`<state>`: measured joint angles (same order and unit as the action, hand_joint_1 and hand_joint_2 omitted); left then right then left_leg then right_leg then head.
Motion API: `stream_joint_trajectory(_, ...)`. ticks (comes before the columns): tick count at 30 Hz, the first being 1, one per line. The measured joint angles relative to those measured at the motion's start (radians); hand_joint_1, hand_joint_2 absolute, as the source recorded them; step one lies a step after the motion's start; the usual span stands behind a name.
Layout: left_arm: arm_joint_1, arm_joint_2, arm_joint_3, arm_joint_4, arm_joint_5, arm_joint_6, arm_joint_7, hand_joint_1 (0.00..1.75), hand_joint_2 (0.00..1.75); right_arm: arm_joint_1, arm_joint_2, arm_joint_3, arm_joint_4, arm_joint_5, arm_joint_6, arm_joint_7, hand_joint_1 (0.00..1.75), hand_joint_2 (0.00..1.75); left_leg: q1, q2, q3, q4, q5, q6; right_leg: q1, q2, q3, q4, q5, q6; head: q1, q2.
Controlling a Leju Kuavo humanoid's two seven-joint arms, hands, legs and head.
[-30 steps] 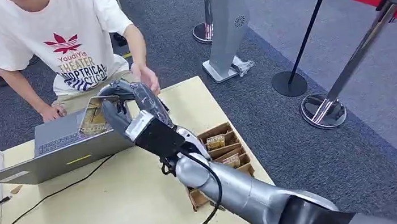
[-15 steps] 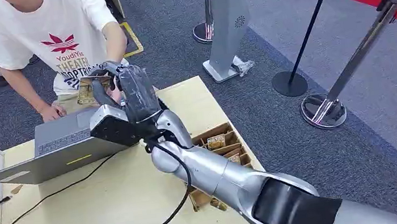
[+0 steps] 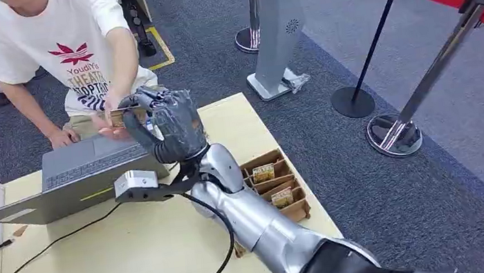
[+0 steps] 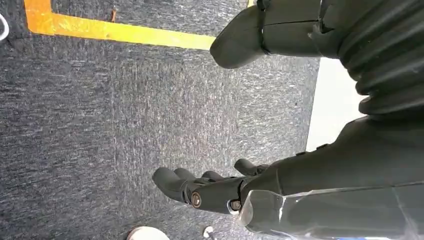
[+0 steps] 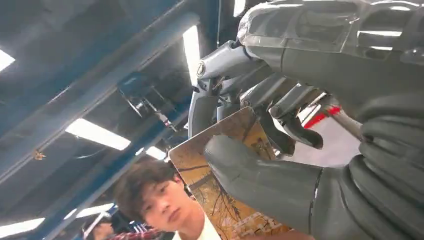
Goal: Pass the card to the sensor for recognition and then transmit it.
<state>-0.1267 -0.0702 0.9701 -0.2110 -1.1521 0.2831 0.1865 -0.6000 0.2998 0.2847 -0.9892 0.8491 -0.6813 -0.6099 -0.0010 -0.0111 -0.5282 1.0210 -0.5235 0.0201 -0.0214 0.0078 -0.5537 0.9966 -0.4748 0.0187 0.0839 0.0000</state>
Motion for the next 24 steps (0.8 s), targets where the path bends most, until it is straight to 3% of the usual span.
stream_joint_trajectory(2, 0.000, 0.000, 0.000, 0.000, 0.002, 0.000, 0.000, 0.00, 1.75, 0.011, 0.013, -0.025, 0.000, 0.020, 0.000, -0.020, 1.75, 1.75, 0.000, 0.000, 0.000, 0.000, 0.000, 0.000, 0.000, 0.000, 0.000, 0.000, 0.000, 0.000, 0.000, 0.000)
stream_joint_trajectory(3, 0.000, 0.001, 0.000, 0.000, 0.004, 0.001, 0.000, 0.00, 1.75, 0.016, 0.019, -0.036, 0.000, 0.021, 0.000, -0.029, 1.45, 1.75, 0.000, 0.000, 0.000, 0.000, 0.000, 0.000, 0.000, 0.000, 0.000, 0.000, 0.000, 0.000, 0.000, 0.000)
stream_joint_trajectory(4, 0.000, 0.001, 0.000, 0.000, 0.006, 0.001, 0.000, 0.00, 1.75, 0.020, 0.024, -0.044, 0.002, 0.023, 0.000, -0.030, 1.03, 1.75, 0.000, 0.000, 0.000, 0.000, 0.000, 0.000, 0.000, 0.000, 0.000, 0.000, 0.000, 0.000, 0.000, 0.000)
stream_joint_trajectory(5, 0.000, 0.001, 0.000, 0.000, 0.010, 0.001, 0.000, 0.00, 1.75, 0.023, 0.028, -0.052, 0.003, 0.029, 0.000, -0.030, 0.07, 1.75, 0.000, 0.000, 0.000, 0.000, 0.000, 0.000, 0.000, 0.000, 0.000, 0.000, 0.000, 0.000, 0.000, 0.000)
stream_joint_trajectory(6, 0.001, 0.002, 0.000, 0.000, 0.011, 0.001, 0.000, 0.00, 1.75, 0.027, 0.030, -0.057, 0.004, 0.032, 0.000, -0.031, 0.00, 1.75, 0.000, 0.000, 0.000, 0.000, 0.000, 0.000, 0.000, 0.000, 0.000, 0.000, 0.000, 0.000, 0.000, 0.000)
stream_joint_trajectory(14, 0.006, 0.008, 0.001, 0.000, 0.040, 0.010, 0.000, 0.00, 1.75, 0.039, 0.040, -0.078, 0.032, 0.040, 0.000, -0.031, 0.00, 1.75, 0.000, 0.000, 0.000, 0.000, 0.000, 0.000, 0.000, 0.000, 0.000, 0.000, 0.000, 0.000, 0.000, 0.000)
stream_joint_trajectory(24, 0.026, 0.008, 0.010, 0.000, 0.068, 0.013, -0.024, 0.00, 1.75, 0.045, 0.048, -0.030, 0.045, -0.088, 0.000, -0.039, 0.00, 1.75, 0.000, 0.000, 0.000, 0.000, 0.000, 0.000, 0.000, 0.000, 0.000, 0.000, 0.000, 0.000, 0.000, 0.000)
